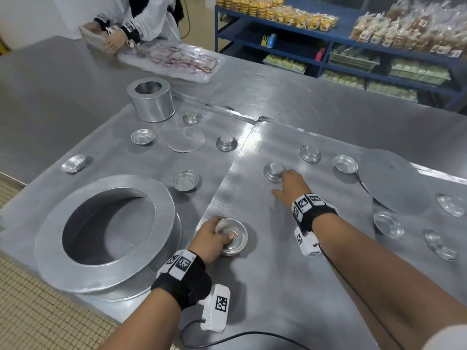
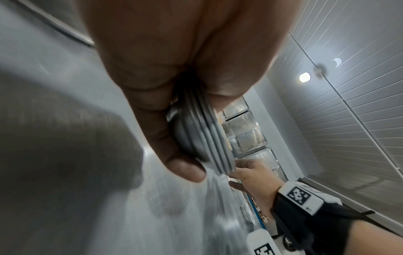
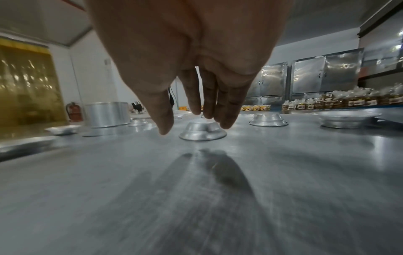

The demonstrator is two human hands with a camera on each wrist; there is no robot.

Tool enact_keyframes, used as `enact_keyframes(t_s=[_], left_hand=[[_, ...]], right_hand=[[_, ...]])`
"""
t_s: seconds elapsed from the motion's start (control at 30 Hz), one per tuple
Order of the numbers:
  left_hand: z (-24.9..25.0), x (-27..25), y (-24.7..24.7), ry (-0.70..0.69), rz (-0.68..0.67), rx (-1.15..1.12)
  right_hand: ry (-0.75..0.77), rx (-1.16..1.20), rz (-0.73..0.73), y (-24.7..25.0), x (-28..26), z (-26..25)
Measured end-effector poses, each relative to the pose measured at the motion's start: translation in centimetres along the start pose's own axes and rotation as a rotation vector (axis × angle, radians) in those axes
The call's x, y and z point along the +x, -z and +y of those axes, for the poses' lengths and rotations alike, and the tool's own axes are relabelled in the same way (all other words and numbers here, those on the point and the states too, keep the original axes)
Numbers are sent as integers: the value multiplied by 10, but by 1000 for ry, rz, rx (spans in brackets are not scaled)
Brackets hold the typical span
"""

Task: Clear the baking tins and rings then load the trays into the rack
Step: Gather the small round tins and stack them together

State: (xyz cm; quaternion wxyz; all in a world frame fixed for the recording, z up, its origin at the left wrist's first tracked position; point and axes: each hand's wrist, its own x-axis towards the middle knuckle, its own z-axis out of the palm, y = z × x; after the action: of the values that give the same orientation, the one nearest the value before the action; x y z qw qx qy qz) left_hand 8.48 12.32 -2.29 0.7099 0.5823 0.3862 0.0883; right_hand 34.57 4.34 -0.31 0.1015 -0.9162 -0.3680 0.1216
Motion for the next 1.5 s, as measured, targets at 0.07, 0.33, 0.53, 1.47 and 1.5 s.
enact_keyframes(t_s=[0.07, 0.33, 0.53, 1.47, 1.5], left_hand=[[0, 6, 3, -5, 2, 18], [-3, 22, 13, 6, -12, 44], [-4, 22, 15, -15, -3, 101], [-1, -32, -83, 13, -224, 35], [1, -36, -88, 9, -229, 20]], right_hand=[[-42, -36, -11, 0, 18, 1], [-137, -58, -41, -8, 65, -9], [-200, 47, 2, -14, 59, -12], [70, 875, 377, -7, -220, 4], [71, 884, 366, -8, -226, 6]])
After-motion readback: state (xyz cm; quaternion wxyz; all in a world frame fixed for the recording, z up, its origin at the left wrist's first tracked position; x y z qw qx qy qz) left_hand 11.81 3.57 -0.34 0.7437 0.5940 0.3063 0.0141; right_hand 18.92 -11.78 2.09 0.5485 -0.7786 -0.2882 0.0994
